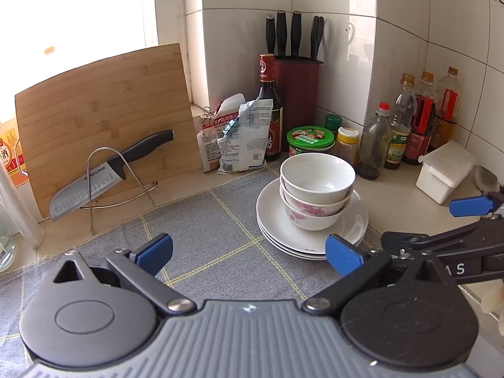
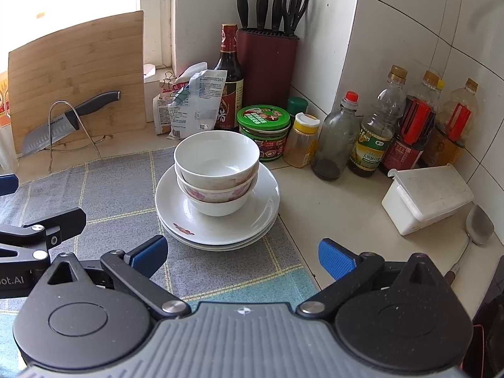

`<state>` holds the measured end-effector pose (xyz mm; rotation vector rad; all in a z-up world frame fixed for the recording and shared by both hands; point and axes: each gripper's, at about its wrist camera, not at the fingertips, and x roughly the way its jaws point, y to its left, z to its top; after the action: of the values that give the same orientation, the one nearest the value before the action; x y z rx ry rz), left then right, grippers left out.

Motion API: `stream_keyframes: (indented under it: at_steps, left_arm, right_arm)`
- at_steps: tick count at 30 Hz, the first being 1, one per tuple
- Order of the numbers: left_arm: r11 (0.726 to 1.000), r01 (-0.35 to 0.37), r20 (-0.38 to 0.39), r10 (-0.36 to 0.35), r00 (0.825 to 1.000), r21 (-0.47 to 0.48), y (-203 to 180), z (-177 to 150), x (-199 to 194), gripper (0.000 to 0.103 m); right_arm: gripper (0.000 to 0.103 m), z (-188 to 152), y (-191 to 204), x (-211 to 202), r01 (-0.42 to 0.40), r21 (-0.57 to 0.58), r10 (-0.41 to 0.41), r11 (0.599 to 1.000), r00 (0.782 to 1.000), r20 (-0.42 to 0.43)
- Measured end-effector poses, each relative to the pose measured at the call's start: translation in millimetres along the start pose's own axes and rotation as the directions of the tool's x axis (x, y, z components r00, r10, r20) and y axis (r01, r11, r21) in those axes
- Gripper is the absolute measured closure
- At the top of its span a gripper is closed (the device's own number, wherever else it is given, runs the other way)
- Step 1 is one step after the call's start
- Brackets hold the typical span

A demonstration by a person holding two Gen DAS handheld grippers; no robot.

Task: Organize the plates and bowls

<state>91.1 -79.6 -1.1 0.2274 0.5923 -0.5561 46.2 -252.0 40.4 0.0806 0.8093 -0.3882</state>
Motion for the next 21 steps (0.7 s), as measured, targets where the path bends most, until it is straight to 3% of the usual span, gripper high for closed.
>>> stream_keyframes:
  at_steps: [21]
  left_arm:
    - [1.000, 0.003, -0.005, -0.003, 1.000, -0.003, -0.6, 1.3, -0.2, 0.001]
  right_arm:
    - [0.000, -0.3, -0.5, -1.2, 0.005, 0.001, -0.005, 1.000, 1.000, 0.000]
